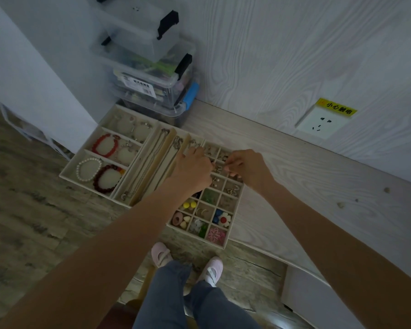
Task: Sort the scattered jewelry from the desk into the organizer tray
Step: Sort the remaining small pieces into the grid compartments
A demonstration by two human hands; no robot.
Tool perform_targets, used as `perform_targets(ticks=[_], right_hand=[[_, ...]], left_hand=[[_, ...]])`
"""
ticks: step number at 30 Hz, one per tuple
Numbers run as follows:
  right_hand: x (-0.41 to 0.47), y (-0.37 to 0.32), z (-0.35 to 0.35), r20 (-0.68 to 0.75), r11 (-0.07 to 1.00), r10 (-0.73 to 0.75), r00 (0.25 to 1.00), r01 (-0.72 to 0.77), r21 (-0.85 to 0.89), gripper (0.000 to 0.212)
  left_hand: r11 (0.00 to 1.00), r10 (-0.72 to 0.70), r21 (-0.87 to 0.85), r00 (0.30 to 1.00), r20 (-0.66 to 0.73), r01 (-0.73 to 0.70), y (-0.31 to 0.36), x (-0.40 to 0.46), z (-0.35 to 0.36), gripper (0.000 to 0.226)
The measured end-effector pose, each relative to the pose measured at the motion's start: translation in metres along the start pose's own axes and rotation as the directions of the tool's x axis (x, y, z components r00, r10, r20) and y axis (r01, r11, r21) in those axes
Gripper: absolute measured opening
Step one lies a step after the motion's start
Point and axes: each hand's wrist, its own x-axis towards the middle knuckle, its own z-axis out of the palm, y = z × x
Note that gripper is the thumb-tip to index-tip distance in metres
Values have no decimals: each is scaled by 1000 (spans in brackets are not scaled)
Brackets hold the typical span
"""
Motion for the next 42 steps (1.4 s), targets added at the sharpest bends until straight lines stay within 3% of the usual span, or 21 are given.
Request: perform_targets(ticks=[7,16,21,27,31,36,42], right_hand=[[6,-2,3,109,936,-108,988,138,-325,14],[6,-6,2,184,863,-124,975,197,-464,15],[8,-17,-3,250,757,-112,962,245,-605,21],[17,-27,-8,339,766,-72,938,270,-584,12],[17,-26,-8,356,773,-57,933,267,-576,18],[15,-25,-8,331,690,-61,942,280,-668,19],[15,-26,-6,287,670,-43,957,241,-702,21]], left_hand=[[1000,-16,-8,1000,17,16,3,2,-3,39],[995,-40,-92,995,89,48,-1,-1,-6,43],[990,-72,-109,991,116,84,0,1,-7,46],[991,-69,-107,990,123,82,0,0,-8,46],[991,-72,-105,989,129,86,1,1,-8,48],[991,-76,-104,989,128,89,1,1,-8,48],[992,-73,-92,989,126,85,2,1,-8,47]])
